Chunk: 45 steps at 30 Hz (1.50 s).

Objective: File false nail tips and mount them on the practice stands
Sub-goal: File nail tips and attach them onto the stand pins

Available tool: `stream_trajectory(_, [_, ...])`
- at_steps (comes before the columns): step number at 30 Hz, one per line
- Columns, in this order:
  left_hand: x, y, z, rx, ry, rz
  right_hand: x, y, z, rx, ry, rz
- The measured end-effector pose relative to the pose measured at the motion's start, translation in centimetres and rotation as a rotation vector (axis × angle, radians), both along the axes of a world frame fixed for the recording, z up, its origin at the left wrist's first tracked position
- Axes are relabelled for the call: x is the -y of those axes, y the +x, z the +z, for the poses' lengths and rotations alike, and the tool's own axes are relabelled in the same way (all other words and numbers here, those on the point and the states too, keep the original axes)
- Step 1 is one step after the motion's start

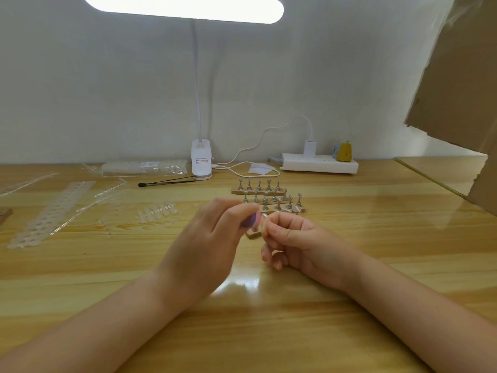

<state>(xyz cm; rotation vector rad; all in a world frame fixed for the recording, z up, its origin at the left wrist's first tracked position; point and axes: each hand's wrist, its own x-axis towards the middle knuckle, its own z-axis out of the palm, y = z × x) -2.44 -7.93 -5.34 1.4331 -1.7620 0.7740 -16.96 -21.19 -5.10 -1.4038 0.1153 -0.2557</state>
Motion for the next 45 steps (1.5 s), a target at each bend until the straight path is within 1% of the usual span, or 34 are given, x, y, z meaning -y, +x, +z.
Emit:
stream_trajectory(1, [0.1,-0.4,0.0,-0.003,-0.017,-0.061,0.0,0.0,0.0,-0.001,-0.012,-0.002])
stream_trajectory(3, [0.2,-0.7,-0.2,0.053,0.020,-0.128,0.0,0.0,-0.1,-0.007,-0.023,-0.007])
stream_trajectory(5, [0.2,-0.2,-0.4,0.099,0.076,-0.063,0.1,0.0,-0.1,-0.012,-0.010,-0.015])
stream_trajectory(7, [0.0,0.5,-0.3,0.068,0.082,0.020,0.0,0.0,0.0,-0.005,0.009,-0.021])
stream_trajectory(8, [-0.1,0.5,-0.2,0.039,0.057,0.024,0.0,0.0,0.0,0.000,0.013,-0.023])
stream_trajectory(11, [-0.1,-0.2,-0.2,0.000,-0.014,-0.104,-0.1,0.0,-0.1,0.004,0.002,-0.031])
stream_trajectory(13, [0.1,-0.5,-0.5,0.065,0.026,-0.141,-0.2,0.0,-0.1,0.000,-0.010,-0.030])
stream_trajectory(15, [0.2,-0.1,-0.5,0.076,0.079,-0.058,-0.1,-0.1,0.0,-0.003,-0.017,-0.029])
stream_trajectory(17, [0.0,0.5,-0.5,0.026,0.105,0.026,-0.2,0.0,0.0,-0.005,-0.023,-0.031])
stream_trajectory(18, [0.0,0.6,-0.4,-0.001,0.091,0.030,-0.2,0.0,0.0,-0.005,-0.031,-0.031])
stream_trajectory(21, [0.0,0.1,-0.1,-0.041,0.010,-0.096,-0.2,0.1,-0.2,0.007,-0.035,-0.033])
stream_trajectory(23, [0.1,-0.3,-0.3,0.008,0.050,-0.139,-0.2,0.1,-0.2,0.012,-0.017,-0.033])
stream_trajectory(26, [0.0,0.3,-0.3,-0.003,0.131,0.016,0.0,0.0,-0.1,0.008,-0.002,-0.030])
stream_trajectory(28, [-0.2,0.7,-0.1,-0.040,0.096,0.066,-0.1,0.1,-0.1,0.004,-0.012,-0.035])
stream_trajectory(31, [-0.2,0.0,0.2,-0.031,0.026,-0.080,-0.2,0.1,-0.2,-0.002,-0.032,-0.039])
stream_trajectory(33, [-0.3,-0.4,0.1,0.017,0.075,-0.141,-0.2,0.1,-0.1,-0.008,-0.034,-0.038])
stream_trajectory(36, [-0.5,0.3,0.2,0.005,0.138,-0.044,-0.2,0.0,0.2,-0.022,-0.015,-0.045])
stream_trajectory(37, [-0.6,0.6,0.3,-0.006,0.130,-0.020,-0.3,0.0,0.2,-0.025,-0.012,-0.045])
stream_trajectory(39, [-0.7,0.6,0.5,-0.013,0.076,-0.041,-0.3,0.1,0.1,-0.028,-0.019,-0.044])
stream_trajectory(40, [-0.6,0.3,0.5,0.002,0.046,-0.073,-0.4,0.1,0.1,-0.031,-0.022,-0.043])
stream_trajectory(42, [-0.5,-0.3,0.3,0.097,0.023,-0.095,-0.4,0.1,0.1,-0.044,-0.029,-0.033])
stream_trajectory(44, [-0.5,-0.3,0.3,0.207,0.029,-0.016,-0.3,0.1,0.2,-0.052,-0.035,-0.012])
stream_trajectory(45, [-0.5,0.1,0.5,0.227,0.033,0.035,-0.3,0.1,0.3,-0.052,-0.030,-0.007])
